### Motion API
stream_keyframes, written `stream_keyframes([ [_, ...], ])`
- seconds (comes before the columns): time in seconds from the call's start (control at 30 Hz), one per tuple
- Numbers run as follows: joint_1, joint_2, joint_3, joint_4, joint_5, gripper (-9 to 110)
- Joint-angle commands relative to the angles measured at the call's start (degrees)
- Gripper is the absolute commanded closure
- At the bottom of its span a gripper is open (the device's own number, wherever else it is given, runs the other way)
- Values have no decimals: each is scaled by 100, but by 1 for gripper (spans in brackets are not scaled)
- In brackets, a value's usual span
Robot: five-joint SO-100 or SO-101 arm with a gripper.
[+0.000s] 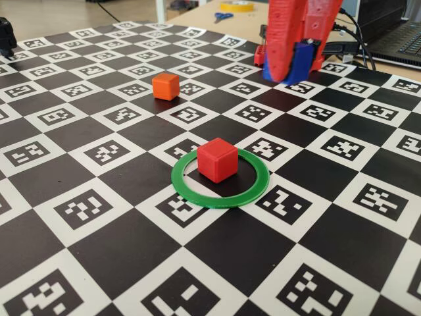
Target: Grab the red cube then put it in the green circle then put the blue cube on top and finally the orange cube on top
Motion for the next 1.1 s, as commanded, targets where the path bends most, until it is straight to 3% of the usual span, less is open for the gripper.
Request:
stream_keyframes([
  [0.0,220,0,-747,-35,-114,99],
  [1.07,642,-1415,-1775,-264,-308,99],
])
